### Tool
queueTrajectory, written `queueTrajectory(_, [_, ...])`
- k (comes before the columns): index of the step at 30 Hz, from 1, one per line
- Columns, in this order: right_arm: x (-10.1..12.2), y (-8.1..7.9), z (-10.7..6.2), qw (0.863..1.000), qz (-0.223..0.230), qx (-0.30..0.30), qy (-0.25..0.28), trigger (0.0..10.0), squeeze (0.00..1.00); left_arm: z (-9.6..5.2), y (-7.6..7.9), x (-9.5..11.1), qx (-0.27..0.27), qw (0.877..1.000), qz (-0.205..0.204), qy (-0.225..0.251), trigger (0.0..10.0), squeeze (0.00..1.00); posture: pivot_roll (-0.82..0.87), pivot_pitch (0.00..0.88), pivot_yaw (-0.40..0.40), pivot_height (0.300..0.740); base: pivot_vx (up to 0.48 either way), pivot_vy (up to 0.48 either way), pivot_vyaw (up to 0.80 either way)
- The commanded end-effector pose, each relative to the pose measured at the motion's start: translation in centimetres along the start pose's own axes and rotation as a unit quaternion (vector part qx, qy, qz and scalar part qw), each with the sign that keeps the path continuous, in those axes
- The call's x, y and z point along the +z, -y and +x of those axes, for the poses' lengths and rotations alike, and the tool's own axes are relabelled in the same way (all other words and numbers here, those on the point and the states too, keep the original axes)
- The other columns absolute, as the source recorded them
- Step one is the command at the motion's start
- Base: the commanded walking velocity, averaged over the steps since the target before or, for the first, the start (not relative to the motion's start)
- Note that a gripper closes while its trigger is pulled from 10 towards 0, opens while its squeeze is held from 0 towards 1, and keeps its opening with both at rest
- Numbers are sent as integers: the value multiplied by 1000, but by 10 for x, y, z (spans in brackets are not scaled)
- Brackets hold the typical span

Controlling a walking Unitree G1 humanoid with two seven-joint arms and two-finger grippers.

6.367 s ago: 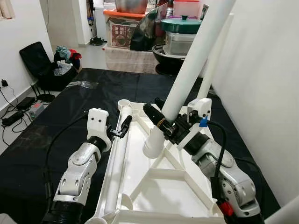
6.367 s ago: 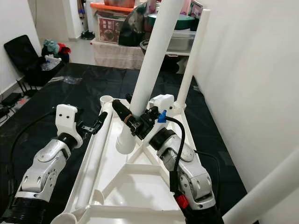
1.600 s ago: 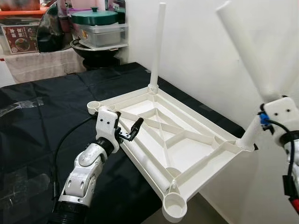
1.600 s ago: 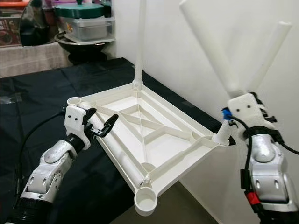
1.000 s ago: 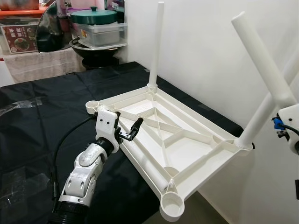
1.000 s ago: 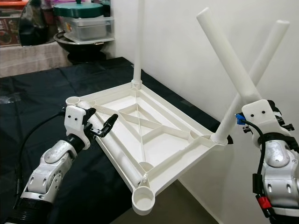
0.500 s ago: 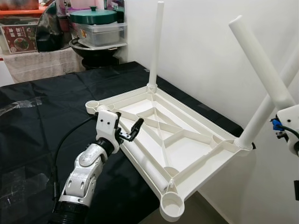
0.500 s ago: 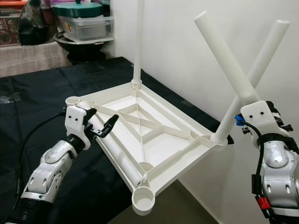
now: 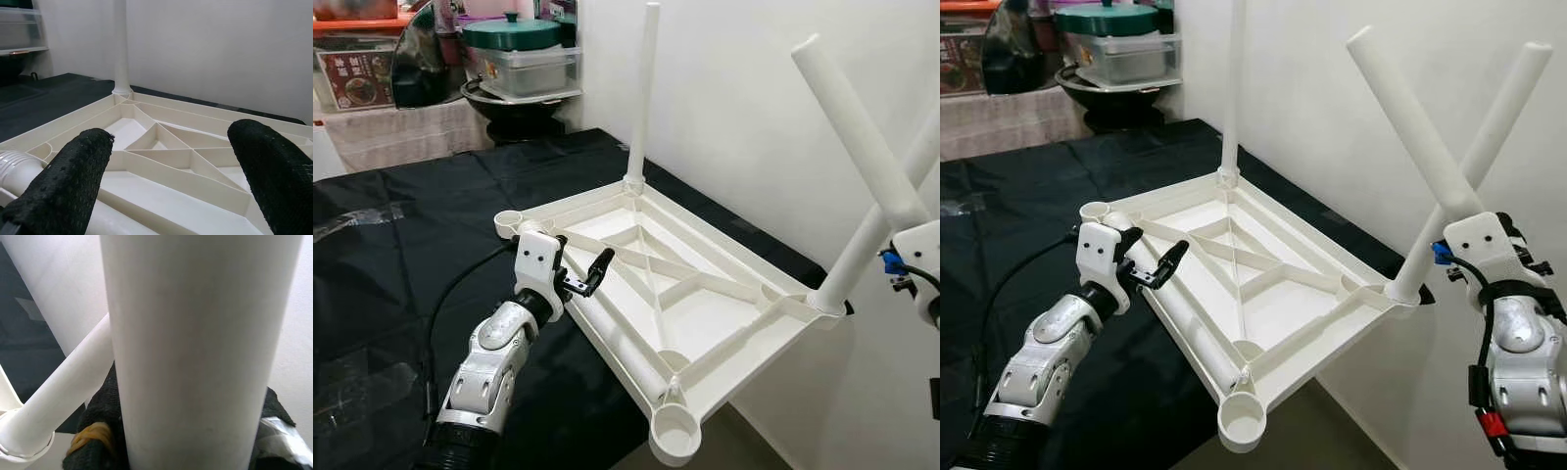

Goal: Building children table

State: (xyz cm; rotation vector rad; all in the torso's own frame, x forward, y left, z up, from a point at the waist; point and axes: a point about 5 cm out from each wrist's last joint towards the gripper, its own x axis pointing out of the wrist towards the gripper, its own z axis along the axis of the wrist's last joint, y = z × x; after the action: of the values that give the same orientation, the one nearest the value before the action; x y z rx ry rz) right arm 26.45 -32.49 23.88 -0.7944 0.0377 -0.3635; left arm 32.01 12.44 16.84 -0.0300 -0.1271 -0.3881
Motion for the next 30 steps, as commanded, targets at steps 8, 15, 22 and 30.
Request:
queueTrajectory(8, [6, -5, 2, 1000, -2, 8, 16, 10000, 0, -1, -1, -2, 2, 1000, -1, -4, 10000, 0, -32, 0, -69, 740, 0, 0, 0])
queueTrajectory(15, [7, -5, 3, 1000, -2, 10, 18, 10000, 0, -2, -1, -3, 2, 1000, 0, -5, 10000, 0, -31, 0, -68, 740, 0, 0, 0])
queueTrajectory(22, [8, -6, 3, 1000, 0, 11, 20, 10000, 0, -1, 0, -3, 2, 1000, 0, -6, 10000, 0, -31, 0, -68, 740, 0, 0, 0])
queueTrajectory(30, [9, -10, 4, 1000, 6, 14, 22, 10000, 0, -1, -1, -3, 2, 1000, 2, -6, 10000, 0, -27, 0, -68, 740, 0, 0, 0])
